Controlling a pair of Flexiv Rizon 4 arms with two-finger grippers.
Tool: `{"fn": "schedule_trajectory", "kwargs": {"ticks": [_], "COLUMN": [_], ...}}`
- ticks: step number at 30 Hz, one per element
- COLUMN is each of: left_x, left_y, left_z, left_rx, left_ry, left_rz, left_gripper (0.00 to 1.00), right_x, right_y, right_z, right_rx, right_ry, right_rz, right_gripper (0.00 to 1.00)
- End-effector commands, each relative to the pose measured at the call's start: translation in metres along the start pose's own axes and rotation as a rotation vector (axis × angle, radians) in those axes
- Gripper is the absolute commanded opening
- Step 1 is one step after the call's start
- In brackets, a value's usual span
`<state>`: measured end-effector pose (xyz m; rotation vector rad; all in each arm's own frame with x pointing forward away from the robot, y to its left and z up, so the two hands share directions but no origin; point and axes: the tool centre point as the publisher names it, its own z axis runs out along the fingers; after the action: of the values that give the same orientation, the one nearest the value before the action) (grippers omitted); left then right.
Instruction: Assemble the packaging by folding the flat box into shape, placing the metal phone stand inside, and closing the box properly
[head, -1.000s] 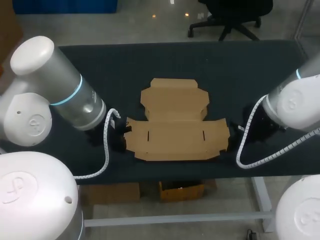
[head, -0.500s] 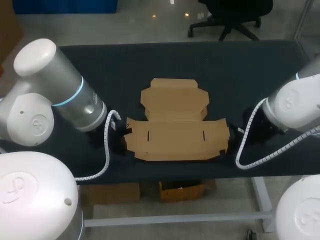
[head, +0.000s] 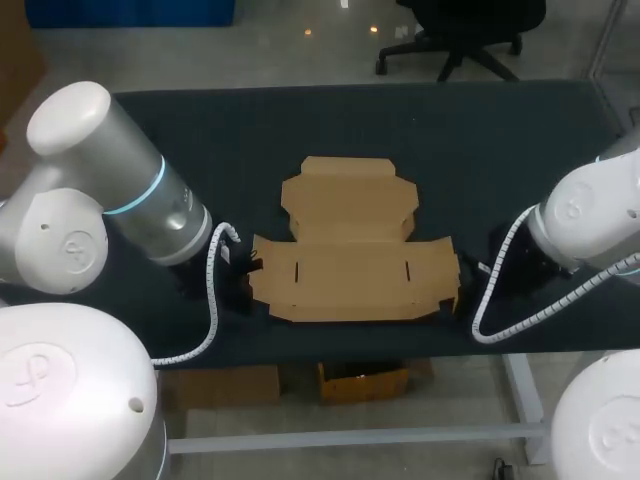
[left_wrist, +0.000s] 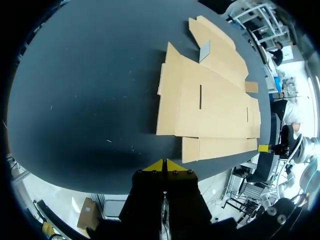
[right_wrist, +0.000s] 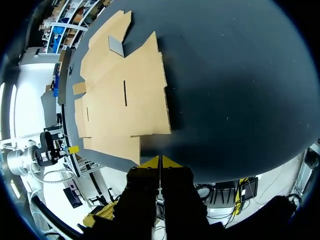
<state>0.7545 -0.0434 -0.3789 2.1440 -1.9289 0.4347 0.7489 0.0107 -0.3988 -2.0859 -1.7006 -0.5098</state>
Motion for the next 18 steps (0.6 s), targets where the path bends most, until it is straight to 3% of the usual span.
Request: {"fn": "schedule_trajectory", "kwargs": {"ticks": [1, 18], "left_x": [-0.0005, -0.0037], "left_y": [-0.0012, 0.0015], "left_z": [0.0031, 0.0092], "left_rx": [-0.003, -0.019], "left_ry": [0.003, 0.017], "left_rz": [0.002, 0.000], "left_gripper": [0.00, 0.00], "right_x": [-0.0050, -0.0052], "right_y": [0.0015, 0.0078], "right_z": [0.0036, 0.0119], "right_rx": [0.004, -0.016], "right_ry": [0.015, 0.030], "right_rz": [0.001, -0.011], "right_gripper": [0.00, 0.00]}}
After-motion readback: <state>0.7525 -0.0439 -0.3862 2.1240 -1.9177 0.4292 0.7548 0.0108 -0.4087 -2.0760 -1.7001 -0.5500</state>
